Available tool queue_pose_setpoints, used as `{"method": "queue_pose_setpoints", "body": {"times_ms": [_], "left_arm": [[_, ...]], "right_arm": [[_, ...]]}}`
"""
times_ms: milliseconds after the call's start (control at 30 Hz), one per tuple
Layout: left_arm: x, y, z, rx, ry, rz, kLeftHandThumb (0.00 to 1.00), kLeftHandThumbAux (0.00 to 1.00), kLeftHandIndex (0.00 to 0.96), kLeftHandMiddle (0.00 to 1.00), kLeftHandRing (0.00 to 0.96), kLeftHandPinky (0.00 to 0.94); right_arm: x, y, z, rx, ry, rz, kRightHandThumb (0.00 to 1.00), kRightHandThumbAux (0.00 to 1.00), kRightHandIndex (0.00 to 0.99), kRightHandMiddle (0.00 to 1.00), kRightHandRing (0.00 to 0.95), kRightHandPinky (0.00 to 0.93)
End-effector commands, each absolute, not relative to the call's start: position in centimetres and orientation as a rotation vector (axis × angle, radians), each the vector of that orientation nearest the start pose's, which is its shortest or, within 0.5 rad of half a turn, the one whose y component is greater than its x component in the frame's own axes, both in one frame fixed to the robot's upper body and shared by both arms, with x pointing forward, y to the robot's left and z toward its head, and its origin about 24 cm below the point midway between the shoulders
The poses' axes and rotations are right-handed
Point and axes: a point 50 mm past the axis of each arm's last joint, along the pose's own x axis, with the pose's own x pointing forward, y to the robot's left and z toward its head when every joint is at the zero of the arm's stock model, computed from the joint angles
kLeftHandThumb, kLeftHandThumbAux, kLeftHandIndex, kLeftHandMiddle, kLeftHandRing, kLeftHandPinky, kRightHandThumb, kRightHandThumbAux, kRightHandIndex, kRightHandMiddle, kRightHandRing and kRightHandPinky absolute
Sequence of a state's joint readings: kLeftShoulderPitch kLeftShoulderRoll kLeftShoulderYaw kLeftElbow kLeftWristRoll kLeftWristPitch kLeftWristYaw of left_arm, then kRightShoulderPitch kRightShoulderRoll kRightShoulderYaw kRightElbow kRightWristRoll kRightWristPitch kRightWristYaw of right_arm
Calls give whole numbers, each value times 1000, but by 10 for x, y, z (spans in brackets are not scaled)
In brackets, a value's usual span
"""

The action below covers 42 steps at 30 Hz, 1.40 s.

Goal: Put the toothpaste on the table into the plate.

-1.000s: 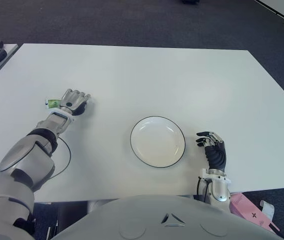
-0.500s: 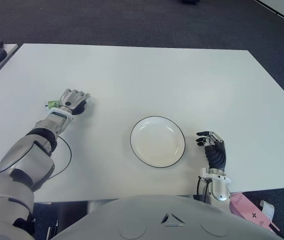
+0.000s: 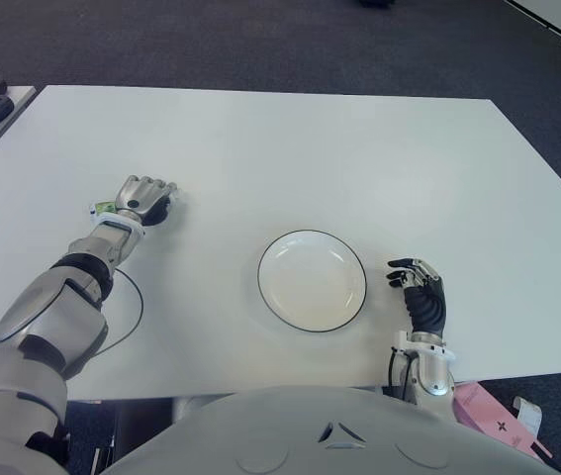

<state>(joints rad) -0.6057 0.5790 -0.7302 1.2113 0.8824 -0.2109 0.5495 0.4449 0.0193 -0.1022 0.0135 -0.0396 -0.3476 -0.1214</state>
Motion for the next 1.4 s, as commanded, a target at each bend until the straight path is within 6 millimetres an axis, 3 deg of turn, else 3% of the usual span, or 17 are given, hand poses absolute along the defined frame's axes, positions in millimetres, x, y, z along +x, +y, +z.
{"method": "queue_pose_setpoints", "body": {"times_ms": [33, 367, 867, 1400], "left_arm": [[307, 247, -5, 1762, -76, -283, 738, 700, 442, 891, 880, 878], [308, 220, 23, 1691, -350, -198, 737, 699, 443, 885, 872, 866], [285, 172, 57, 1536, -705, -185, 735, 700, 443, 881, 870, 873], [256, 112, 65, 1299, -1081, -292, 730, 700, 443, 888, 875, 882]], "right_arm": [[146, -198, -17, -73, 116, -334, 840, 685, 442, 463, 524, 514], [149, -196, -19, -64, 123, -324, 840, 685, 445, 462, 524, 513], [152, -193, -20, -57, 121, -314, 840, 684, 446, 461, 524, 515], [153, -190, -20, -36, 119, -312, 840, 684, 449, 460, 522, 517]]}}
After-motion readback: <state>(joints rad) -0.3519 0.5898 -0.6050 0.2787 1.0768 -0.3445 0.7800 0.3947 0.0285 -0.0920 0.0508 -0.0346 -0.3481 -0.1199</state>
